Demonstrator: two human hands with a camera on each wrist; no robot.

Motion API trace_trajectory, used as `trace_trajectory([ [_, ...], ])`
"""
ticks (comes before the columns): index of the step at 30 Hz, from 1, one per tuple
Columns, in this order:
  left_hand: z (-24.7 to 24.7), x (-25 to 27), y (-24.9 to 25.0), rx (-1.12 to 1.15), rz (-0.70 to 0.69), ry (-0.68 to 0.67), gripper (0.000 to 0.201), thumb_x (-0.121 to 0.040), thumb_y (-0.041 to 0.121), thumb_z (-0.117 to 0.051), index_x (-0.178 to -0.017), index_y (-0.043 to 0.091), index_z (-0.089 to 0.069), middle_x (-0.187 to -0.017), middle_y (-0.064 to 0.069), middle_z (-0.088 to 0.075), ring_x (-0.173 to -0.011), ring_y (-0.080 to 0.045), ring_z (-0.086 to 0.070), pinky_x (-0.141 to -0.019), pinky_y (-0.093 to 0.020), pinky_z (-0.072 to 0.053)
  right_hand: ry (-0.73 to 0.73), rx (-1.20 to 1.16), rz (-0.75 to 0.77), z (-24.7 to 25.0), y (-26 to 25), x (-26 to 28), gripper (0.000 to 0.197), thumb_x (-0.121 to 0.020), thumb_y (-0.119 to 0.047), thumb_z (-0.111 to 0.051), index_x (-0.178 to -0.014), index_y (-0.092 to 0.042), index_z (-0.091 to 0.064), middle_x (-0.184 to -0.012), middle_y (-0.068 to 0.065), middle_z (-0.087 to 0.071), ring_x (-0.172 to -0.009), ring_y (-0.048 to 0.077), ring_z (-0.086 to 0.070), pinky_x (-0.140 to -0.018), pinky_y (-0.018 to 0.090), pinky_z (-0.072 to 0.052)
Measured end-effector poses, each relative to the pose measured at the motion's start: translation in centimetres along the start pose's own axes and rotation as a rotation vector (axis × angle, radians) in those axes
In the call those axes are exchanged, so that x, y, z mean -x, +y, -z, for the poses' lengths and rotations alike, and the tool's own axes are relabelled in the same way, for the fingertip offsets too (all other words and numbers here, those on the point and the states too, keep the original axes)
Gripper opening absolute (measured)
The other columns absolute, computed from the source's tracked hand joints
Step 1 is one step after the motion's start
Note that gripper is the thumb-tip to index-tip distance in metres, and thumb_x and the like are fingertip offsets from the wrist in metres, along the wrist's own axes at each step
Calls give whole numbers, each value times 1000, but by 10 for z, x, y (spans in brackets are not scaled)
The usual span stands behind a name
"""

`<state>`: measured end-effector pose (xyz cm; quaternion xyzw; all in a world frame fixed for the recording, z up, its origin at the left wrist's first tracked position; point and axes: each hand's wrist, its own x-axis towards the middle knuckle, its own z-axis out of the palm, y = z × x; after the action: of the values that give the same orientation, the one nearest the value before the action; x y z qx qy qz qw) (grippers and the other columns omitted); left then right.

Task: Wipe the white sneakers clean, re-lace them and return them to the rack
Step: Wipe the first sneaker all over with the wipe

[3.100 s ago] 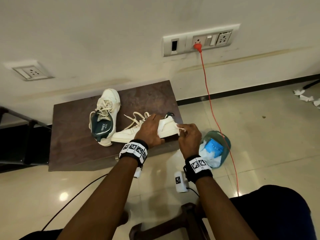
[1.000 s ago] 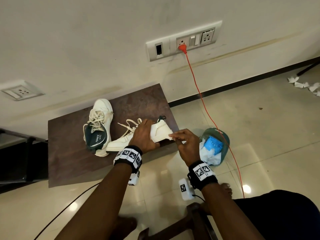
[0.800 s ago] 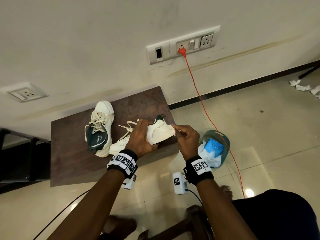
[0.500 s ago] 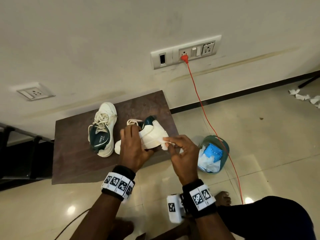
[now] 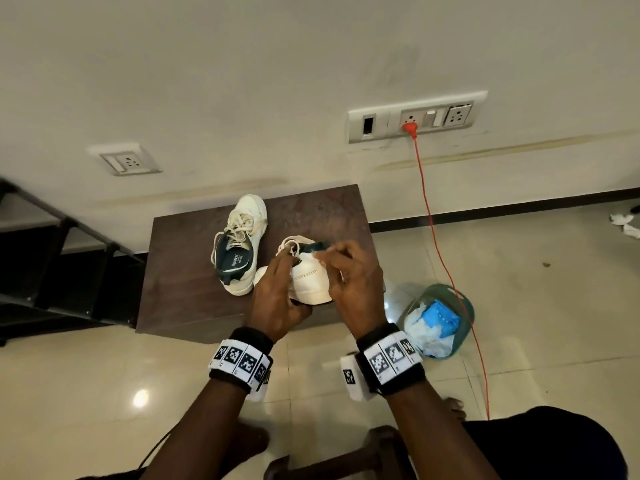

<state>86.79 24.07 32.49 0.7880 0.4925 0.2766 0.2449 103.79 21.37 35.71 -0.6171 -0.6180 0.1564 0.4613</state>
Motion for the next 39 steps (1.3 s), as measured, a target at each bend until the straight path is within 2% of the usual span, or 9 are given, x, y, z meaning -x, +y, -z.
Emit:
trace_trajectory([
  [8, 10, 9, -9, 48, -3, -110, 90, -59, 11, -85, -142, 7, -49, -139, -9, -59, -126, -24, -57, -105, -32, -48, 14, 35, -25, 2, -3, 5, 21, -85, 1, -72, -98, -15, -80, -94, 3, -65, -83, 2, -53, -75, -1, -33],
  [12, 11, 16, -4, 65, 19, -107, 89, -61, 12, -81, -143, 5, -49, -133, -9, -62, -121, -21, -58, -103, -13, -40, 73, 41, -66, -3, -11, -13, 20, -84, 3, -73, -95, -12, -80, -90, 5, -64, -81, -5, -45, -72, -4, -32],
  [16, 14, 10, -5, 46, 61, -58, 86, -57, 19, -81, -138, 12, -53, -121, -4, -68, -106, -24, -66, -89, -34, -54, 38, 5, -72, 1, -13, 35, 23, -88, 2, -67, -98, -14, -79, -96, 2, -63, -85, 10, -59, -75, 11, -43],
  [20, 15, 8, -3, 10, 33, -125, 88, -55, 16, -83, -137, 9, -53, -117, -4, -69, -103, -22, -63, -86, -20, -45, 45, -21, -112, 13, -1, 64, 25, -88, 2, -68, -96, -18, -80, -97, 0, -66, -88, 15, -64, -76, 19, -50],
  [24, 15, 9, -6, 20, 73, -90, 89, -53, 15, -83, -136, 12, -52, -116, -5, -70, -100, -24, -66, -85, -28, -52, 147, -77, -211, 14, 3, 67, 26, -83, 2, -74, -96, -19, -81, -95, -1, -69, -87, 14, -65, -75, 32, -55],
  [27, 20, 4, -5, 27, 76, -95, 81, -55, 14, -85, -130, 13, -53, -106, -3, -70, -93, -22, -68, -78, -26, -51, 118, -118, -137, 5, -17, 76, 26, -86, 3, -72, -102, -16, -80, -95, 1, -63, -87, 13, -62, -77, 18, -50],
  [33, 28, 1, -5, 86, 91, -60, 75, -60, 17, -94, -125, 10, -55, -102, 7, -65, -89, -3, -61, -76, -2, -43, 29, 37, 66, -9, -31, 62, 37, -78, 13, -63, -103, -11, -78, -99, 5, -59, -94, 21, -54, -76, 30, -49],
  [37, 28, -3, 0, 81, 66, -113, 63, -72, 19, -86, -127, 11, -54, -105, 2, -68, -92, -9, -64, -83, -16, -50, -218, 187, 300, -15, -42, 61, 33, -83, -2, -48, -99, -8, -75, -98, 6, -65, -94, 26, -54, -71, 40, -52],
  [39, 27, -4, -1, 88, 62, -110, 65, -71, 17, -87, -128, 9, -55, -106, 2, -68, -94, -8, -63, -84, -7, -46, -217, 230, 319, -12, -36, 59, 31, -85, -4, -48, -99, -9, -75, -97, 5, -67, -94, 27, -56, -71, 41, -52],
])
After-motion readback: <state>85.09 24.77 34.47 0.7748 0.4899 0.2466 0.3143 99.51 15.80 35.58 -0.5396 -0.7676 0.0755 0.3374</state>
